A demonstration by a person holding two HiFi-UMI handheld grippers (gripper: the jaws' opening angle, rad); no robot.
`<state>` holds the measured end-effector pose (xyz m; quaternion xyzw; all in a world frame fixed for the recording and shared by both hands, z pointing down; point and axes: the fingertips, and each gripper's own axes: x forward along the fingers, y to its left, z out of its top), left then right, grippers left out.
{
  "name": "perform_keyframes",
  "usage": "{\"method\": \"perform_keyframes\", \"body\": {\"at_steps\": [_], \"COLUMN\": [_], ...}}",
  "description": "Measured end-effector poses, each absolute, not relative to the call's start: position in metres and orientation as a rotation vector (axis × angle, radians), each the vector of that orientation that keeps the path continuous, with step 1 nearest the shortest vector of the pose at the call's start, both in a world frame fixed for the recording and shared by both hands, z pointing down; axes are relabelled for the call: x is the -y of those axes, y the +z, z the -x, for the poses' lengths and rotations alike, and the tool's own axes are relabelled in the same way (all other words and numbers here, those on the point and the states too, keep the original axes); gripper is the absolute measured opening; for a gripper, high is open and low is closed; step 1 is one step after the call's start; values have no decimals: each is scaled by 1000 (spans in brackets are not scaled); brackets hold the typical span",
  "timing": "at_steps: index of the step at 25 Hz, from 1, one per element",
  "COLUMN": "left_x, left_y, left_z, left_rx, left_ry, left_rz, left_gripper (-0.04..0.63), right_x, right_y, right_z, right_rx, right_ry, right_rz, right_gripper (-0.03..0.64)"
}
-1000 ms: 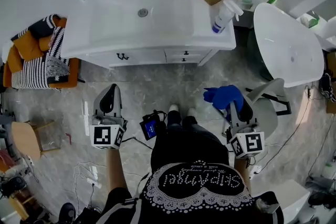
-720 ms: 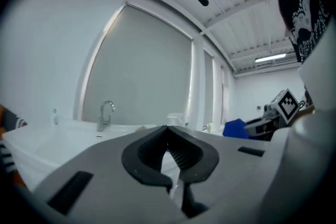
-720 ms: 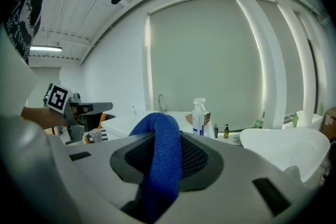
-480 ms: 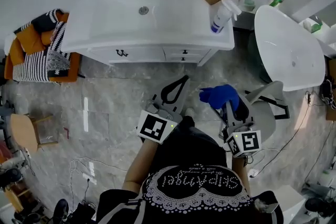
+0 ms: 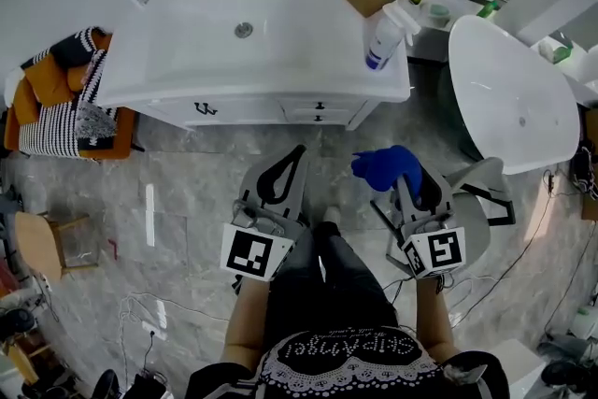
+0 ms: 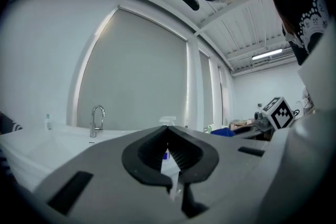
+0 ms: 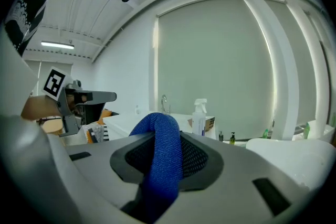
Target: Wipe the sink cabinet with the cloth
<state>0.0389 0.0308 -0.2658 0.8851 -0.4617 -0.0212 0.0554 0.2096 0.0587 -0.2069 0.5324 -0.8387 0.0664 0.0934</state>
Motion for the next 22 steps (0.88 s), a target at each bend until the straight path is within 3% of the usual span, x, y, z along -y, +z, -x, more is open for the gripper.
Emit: {"method": "perform_keyframes", "body": {"at_steps": [9, 22], "left_x": [-29, 2], "left_y": [-151, 155], "left_z": [-10, 17], "left_rx": [1429, 1512], "left_ry": [7, -20], "left_rz": [-2633, -2571], "left_gripper": [5, 5], "right_x": [-24, 78], "right_y": [-106, 113], "right_z": [-156, -107], "right_rx": [2591, 2746], "right_ry": [231, -69], "right_rz": [-1579, -1789], "right_gripper": [115, 115]}}
